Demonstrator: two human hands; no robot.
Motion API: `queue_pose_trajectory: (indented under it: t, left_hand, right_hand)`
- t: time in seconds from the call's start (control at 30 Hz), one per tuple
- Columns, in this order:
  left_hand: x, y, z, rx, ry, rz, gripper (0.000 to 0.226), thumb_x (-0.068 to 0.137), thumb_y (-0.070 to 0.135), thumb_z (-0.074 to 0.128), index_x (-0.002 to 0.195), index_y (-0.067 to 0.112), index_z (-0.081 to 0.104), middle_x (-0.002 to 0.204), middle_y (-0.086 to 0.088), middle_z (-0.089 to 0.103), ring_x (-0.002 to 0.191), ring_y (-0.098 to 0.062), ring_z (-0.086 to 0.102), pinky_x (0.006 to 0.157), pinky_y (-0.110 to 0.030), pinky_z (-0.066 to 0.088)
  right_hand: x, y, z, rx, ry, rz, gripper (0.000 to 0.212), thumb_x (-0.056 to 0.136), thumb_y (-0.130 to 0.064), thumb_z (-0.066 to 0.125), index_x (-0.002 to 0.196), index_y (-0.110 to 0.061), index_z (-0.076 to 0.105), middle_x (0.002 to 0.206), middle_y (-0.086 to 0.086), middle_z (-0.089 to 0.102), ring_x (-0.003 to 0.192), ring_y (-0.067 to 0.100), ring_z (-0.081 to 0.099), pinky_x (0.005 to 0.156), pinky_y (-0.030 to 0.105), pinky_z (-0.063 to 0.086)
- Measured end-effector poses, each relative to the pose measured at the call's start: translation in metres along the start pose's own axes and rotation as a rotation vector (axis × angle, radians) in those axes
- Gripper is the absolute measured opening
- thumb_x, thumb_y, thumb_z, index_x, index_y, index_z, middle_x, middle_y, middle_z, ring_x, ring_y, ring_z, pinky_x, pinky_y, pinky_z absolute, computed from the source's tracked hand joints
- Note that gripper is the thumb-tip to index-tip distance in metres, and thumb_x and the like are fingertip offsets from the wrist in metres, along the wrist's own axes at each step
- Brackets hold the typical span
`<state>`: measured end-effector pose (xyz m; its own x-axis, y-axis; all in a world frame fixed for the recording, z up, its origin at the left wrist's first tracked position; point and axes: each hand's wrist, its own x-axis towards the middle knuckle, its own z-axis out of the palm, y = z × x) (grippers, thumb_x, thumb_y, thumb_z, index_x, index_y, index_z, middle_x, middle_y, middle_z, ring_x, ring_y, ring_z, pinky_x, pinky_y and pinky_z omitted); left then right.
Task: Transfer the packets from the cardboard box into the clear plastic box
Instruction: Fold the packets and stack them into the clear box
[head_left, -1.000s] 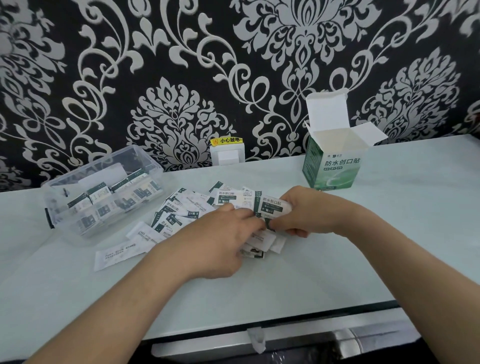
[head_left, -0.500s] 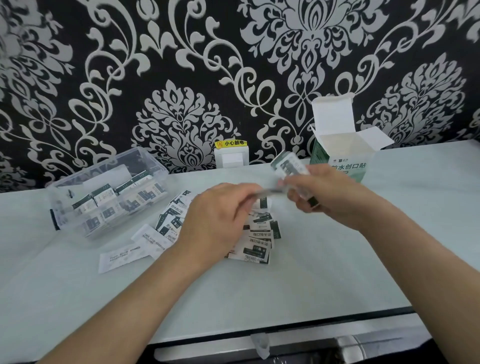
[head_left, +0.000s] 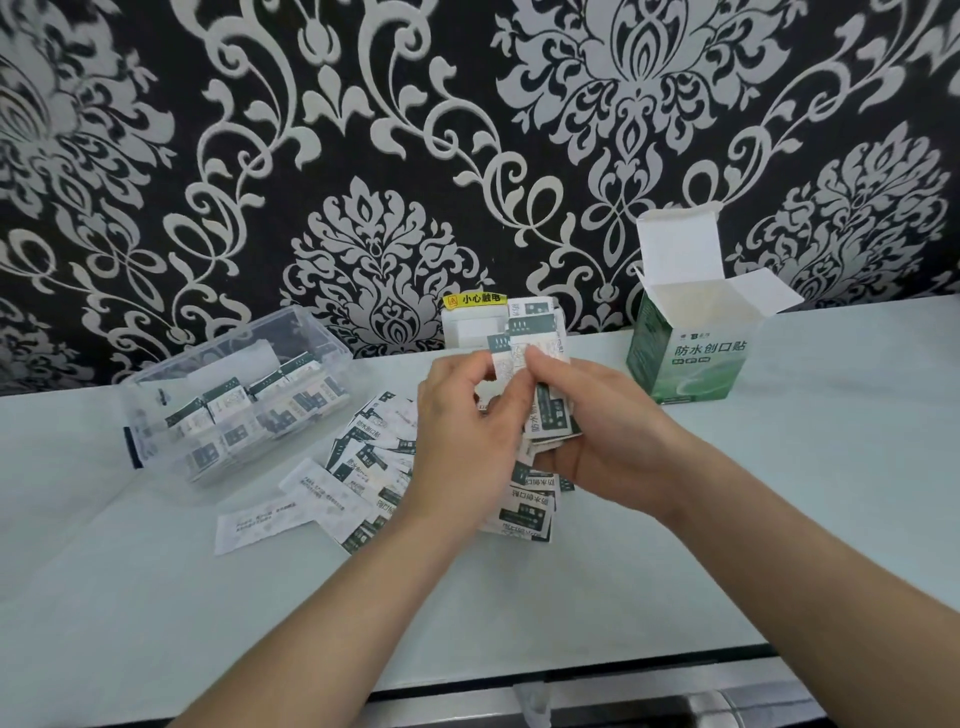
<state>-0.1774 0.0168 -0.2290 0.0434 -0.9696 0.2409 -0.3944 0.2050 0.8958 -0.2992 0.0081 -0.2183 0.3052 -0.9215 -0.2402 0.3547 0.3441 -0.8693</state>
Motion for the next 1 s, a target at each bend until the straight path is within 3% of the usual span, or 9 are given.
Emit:
queue_pose_trajectory:
  t: [0.17,0.27,0.37,0.5,0.6,0.7,0.83,0.93,1.0]
  left_hand:
    - [0.000,-0.006,-0.017,0.063,-0.024,0.133,0.063,0.085,0.059,0.054,0.140,0.040,0.030,0.136,0.015,0.035,0.130,-0.006,0.031,0.106,-0.028,0.033]
    - [-0.003,-0.003,-0.030,0.230,-0.298,0.245,0.100,0.064,0.072,0.062,0.146,0.047,0.012,0.156,0.022,0.002,0.144,-0.002,-0.003,0.111,-0.020,0.015]
    - [-0.006,-0.002,-0.036,0.552,-0.448,0.340,0.123,0.055,0.071,0.072,0.147,0.047,-0.006,0.154,0.021,-0.028,0.141,-0.005,-0.028,0.117,-0.039,0.011]
    - [-0.003,-0.012,-0.045,0.550,-0.360,0.331,0.109,0.060,0.066,0.065,0.147,0.043,0.003,0.159,0.013,-0.017,0.147,-0.012,-0.016,0.118,-0.048,0.019]
    - [-0.002,-0.021,-0.047,0.524,-0.258,0.383,0.095,0.066,0.053,0.065,0.148,0.028,0.024,0.158,-0.004,0.012,0.144,-0.021,0.020,0.111,-0.043,0.034]
    - [-0.002,-0.025,-0.046,0.520,-0.164,0.483,0.085,0.070,0.041,0.069,0.143,0.014,0.037,0.143,-0.010,0.034,0.128,-0.027,0.041,0.098,-0.040,0.045]
    - [-0.004,-0.021,-0.049,0.553,-0.238,0.457,0.090,0.066,0.042,0.068,0.145,0.028,0.029,0.147,-0.001,0.026,0.133,-0.020,0.029,0.099,-0.036,0.043]
    - [-0.001,-0.016,-0.056,0.515,-0.398,0.324,0.089,0.065,0.054,0.073,0.142,0.043,0.028,0.150,0.011,0.018,0.138,-0.009,0.014,0.106,-0.026,0.032]
    - [0.005,-0.012,-0.067,0.457,-0.497,0.210,0.082,0.066,0.053,0.078,0.136,0.049,0.035,0.144,0.016,0.026,0.135,0.000,0.022,0.106,-0.018,0.029]
  right_hand:
    - [0.001,0.001,0.004,0.076,0.002,0.048,0.033,0.101,-0.028,0.047,0.118,-0.006,0.066,0.102,0.015,0.072,0.084,0.027,0.069,0.073,0.040,0.060]
    - [0.001,0.003,0.011,0.020,-0.013,0.062,0.027,0.100,-0.027,0.048,0.102,-0.006,0.065,0.074,0.009,0.067,0.062,0.023,0.065,0.056,0.030,0.054]
    - [0.000,0.007,0.018,-0.090,-0.003,0.030,0.022,0.099,-0.021,0.048,0.084,-0.008,0.058,0.059,0.006,0.058,0.049,0.019,0.054,0.045,0.023,0.045]
    - [0.003,0.017,0.025,-0.206,-0.098,0.026,0.016,0.094,-0.007,0.048,0.087,-0.006,0.062,0.070,0.009,0.059,0.063,0.019,0.056,0.053,0.026,0.046]
    - [0.007,0.019,0.027,-0.202,-0.138,0.051,0.020,0.090,-0.002,0.048,0.105,0.002,0.061,0.084,0.015,0.060,0.078,0.024,0.060,0.063,0.035,0.049]
    - [0.010,0.020,0.030,-0.172,-0.138,0.057,0.019,0.088,0.003,0.047,0.100,-0.002,0.062,0.078,0.014,0.062,0.071,0.022,0.062,0.058,0.032,0.050]
    - [0.008,0.020,0.032,-0.251,-0.116,0.005,0.021,0.085,0.005,0.045,0.093,-0.007,0.061,0.069,0.006,0.059,0.065,0.022,0.053,0.055,0.029,0.042]
    - [0.007,0.017,0.029,-0.370,-0.103,0.001,0.031,0.084,0.007,0.043,0.104,-0.013,0.058,0.066,0.003,0.059,0.056,0.017,0.051,0.051,0.029,0.039]
    - [0.007,0.012,0.024,-0.371,-0.146,0.063,0.042,0.081,0.012,0.038,0.112,-0.010,0.056,0.070,0.009,0.060,0.058,0.020,0.054,0.051,0.029,0.039]
